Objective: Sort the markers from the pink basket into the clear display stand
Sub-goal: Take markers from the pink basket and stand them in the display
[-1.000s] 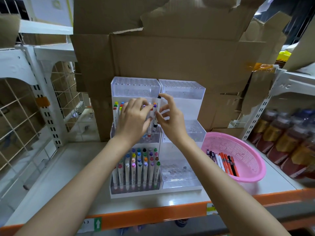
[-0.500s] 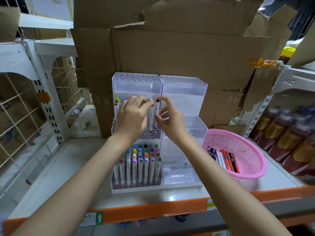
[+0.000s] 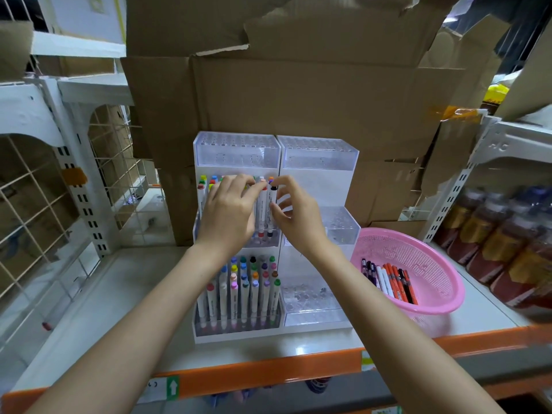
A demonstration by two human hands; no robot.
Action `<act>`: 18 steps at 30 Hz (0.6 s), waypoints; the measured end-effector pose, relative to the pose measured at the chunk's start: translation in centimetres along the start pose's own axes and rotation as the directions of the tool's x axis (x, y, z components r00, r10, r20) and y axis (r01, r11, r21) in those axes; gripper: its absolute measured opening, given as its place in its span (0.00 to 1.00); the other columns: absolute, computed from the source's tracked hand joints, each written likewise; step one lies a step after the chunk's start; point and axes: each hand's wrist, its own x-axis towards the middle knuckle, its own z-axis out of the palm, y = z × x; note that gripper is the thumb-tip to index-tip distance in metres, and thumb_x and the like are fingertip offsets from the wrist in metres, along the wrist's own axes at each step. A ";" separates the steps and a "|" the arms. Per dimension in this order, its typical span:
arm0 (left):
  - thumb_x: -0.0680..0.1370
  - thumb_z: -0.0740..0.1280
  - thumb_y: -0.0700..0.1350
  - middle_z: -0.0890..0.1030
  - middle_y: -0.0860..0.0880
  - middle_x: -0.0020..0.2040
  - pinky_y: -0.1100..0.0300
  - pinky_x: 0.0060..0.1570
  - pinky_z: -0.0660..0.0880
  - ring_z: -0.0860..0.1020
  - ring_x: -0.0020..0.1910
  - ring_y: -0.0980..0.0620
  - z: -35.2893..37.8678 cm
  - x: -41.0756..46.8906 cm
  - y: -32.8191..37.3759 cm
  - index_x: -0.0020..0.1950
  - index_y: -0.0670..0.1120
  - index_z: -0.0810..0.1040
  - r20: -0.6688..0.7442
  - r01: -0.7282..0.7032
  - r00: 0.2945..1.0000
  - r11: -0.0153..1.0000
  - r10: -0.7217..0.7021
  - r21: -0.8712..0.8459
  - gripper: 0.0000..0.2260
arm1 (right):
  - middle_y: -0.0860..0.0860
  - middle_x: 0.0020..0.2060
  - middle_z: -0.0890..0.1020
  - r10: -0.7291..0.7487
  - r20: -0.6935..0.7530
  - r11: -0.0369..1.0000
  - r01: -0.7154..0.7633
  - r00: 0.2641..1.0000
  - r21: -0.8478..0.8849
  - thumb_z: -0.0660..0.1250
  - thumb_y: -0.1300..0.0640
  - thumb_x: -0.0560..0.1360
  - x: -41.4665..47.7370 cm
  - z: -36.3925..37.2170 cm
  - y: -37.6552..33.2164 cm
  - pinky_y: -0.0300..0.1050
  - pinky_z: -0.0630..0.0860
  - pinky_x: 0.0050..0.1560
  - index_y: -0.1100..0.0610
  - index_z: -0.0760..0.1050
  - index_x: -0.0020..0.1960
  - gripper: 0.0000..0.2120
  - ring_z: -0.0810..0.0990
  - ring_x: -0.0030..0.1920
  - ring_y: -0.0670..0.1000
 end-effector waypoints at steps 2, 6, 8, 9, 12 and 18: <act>0.67 0.70 0.32 0.77 0.42 0.53 0.48 0.54 0.73 0.75 0.54 0.41 -0.1 0.1 -0.1 0.62 0.41 0.77 0.026 0.004 1.000 1.000 -0.004 0.011 0.23 | 0.51 0.43 0.76 0.020 -0.003 1.000 -0.020 1.000 0.005 0.67 0.65 0.75 0.1 0.0 0.0 0.44 0.76 0.36 0.54 0.70 0.59 0.15 0.75 0.34 0.45; 0.69 0.71 0.37 0.76 0.43 0.52 0.48 0.54 0.72 0.74 0.53 0.43 -0.4 0.4 -0.2 0.62 0.43 0.77 0.069 -0.006 0.998 0.999 0.003 0.033 0.21 | 0.50 0.41 0.75 0.033 -0.002 0.999 -0.033 0.999 0.004 0.69 0.64 0.74 0.3 0.0 -0.2 0.45 0.76 0.36 0.53 0.69 0.59 0.16 0.76 0.35 0.47; 0.70 0.72 0.40 0.76 0.44 0.52 0.48 0.53 0.72 0.74 0.52 0.43 -0.6 0.6 0.0 0.61 0.43 0.77 0.070 -0.011 0.998 0.999 0.009 0.031 0.19 | 0.50 0.42 0.75 0.045 0.023 0.999 -0.046 0.999 0.012 0.70 0.63 0.74 0.2 -0.2 -0.3 0.44 0.78 0.37 0.52 0.68 0.61 0.19 0.78 0.37 0.50; 0.71 0.73 0.41 0.76 0.44 0.51 0.49 0.53 0.72 0.74 0.52 0.43 -0.6 0.7 0.1 0.61 0.43 0.78 0.067 -0.011 0.998 0.999 0.008 0.033 0.19 | 0.50 0.42 0.75 0.049 0.029 0.998 -0.050 0.998 0.023 0.71 0.61 0.74 0.1 -0.4 -0.3 0.43 0.78 0.37 0.52 0.68 0.61 0.20 0.78 0.38 0.50; 0.71 0.73 0.43 0.77 0.44 0.51 0.49 0.51 0.72 0.75 0.51 0.43 -0.6 0.9 0.6 0.60 0.43 0.78 0.045 -0.017 0.999 0.998 0.015 0.056 0.18 | 0.49 0.43 0.75 0.066 0.013 0.997 -0.066 0.998 0.040 0.70 0.58 0.75 -0.3 -1.2 0.0 0.41 0.78 0.37 0.51 0.68 0.61 0.19 0.78 0.39 0.51; 0.72 0.64 0.42 0.78 0.44 0.50 0.50 0.52 0.67 0.76 0.50 0.42 0.9 1.8 5.1 0.53 0.44 0.79 -0.001 -0.216 0.976 0.975 0.216 0.050 0.11 | 0.51 0.43 0.76 0.041 -0.054 0.996 -0.045 0.998 -0.072 0.68 0.61 0.75 -1.6 -4.9 2.2 0.49 0.78 0.41 0.59 0.73 0.52 0.07 0.76 0.41 0.51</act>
